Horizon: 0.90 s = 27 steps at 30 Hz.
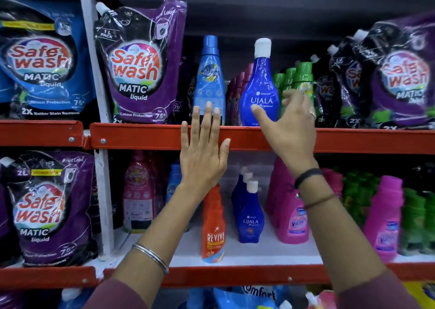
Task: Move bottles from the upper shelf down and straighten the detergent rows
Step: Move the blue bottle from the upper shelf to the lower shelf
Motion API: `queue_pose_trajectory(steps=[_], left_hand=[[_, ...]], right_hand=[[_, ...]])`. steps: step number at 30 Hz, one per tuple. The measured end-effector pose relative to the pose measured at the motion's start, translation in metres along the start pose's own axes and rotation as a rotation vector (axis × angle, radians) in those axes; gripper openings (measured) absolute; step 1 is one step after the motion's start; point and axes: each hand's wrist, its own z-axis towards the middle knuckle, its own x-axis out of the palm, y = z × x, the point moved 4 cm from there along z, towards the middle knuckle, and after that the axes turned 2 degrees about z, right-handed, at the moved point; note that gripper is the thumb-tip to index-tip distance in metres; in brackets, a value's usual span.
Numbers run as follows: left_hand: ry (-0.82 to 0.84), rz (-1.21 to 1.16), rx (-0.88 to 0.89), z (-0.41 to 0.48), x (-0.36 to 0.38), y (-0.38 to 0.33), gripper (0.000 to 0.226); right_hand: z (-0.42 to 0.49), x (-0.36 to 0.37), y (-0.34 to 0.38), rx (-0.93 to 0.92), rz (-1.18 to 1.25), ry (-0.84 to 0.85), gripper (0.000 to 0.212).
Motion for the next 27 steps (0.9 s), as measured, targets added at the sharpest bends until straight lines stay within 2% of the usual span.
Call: queue_pose_trajectory(steps=[3, 5, 13, 23, 27], left_hand=[[-0.006, 0.015, -0.007, 0.000, 0.002, -0.005, 0.062], [-0.009, 0.029, -0.011, 0.000, 0.003, -0.005, 0.062], [-0.020, 0.021, -0.010, 0.000, 0.003, -0.004, 0.062], [-0.012, 0.014, -0.014, -0.001, 0.006, -0.003, 0.063], [-0.022, 0.008, -0.011, -0.001, 0.006, -0.004, 0.062]], right_hand=[[0.017, 0.015, 0.009, -0.035, -0.136, 0.083, 0.087], [0.020, 0.023, 0.012, -0.027, -0.190, 0.099, 0.095], [0.021, 0.026, 0.011, -0.008, -0.144, 0.002, 0.085], [0.011, -0.013, 0.010, -0.067, 0.135, -0.225, 0.089], [-0.001, -0.032, 0.007, -0.051, 0.159, -0.240, 0.090]])
